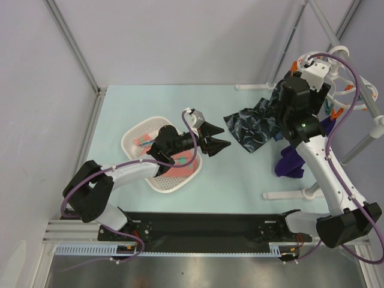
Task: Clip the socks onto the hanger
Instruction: Open the clamp at the hanger.
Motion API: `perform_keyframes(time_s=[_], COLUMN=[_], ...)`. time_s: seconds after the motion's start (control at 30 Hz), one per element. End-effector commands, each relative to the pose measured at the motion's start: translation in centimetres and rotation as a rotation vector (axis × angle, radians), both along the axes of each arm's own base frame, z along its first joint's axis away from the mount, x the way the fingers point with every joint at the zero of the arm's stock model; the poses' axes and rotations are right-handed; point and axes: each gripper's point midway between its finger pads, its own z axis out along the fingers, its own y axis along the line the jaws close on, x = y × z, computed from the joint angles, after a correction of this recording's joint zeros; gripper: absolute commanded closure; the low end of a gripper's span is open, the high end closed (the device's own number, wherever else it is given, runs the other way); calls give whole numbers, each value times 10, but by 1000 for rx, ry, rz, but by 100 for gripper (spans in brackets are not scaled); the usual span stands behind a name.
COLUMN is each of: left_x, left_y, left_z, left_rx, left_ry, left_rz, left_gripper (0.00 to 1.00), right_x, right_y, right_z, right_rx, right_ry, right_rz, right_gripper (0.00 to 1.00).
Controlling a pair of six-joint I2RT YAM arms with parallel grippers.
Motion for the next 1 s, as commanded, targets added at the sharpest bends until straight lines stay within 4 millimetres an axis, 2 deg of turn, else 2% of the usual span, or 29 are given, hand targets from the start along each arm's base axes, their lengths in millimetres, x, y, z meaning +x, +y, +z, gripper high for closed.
perform_keyframes(time_s=[0.0, 0.47, 0.67, 0.97], left_x=[-1, -1, -2, -2], left_y=[1, 0, 0, 0], left_z=[14, 12, 13, 12], left_rx=[-29, -29, -32, -30], left_ry=[-34, -29, -30, -27], left_rz=[-19, -24, -29, -28], left_gripper=[30, 30, 30, 30], right_x=[5, 7, 4, 14], right_y=[-2, -5, -9, -12], right_z=[5, -7, -2, 2], right_rx=[6, 4, -6, -8], right_ry=[-35, -5, -18, -31], right_rz=[0, 26, 21, 27], right_gripper=[38, 39, 37, 37])
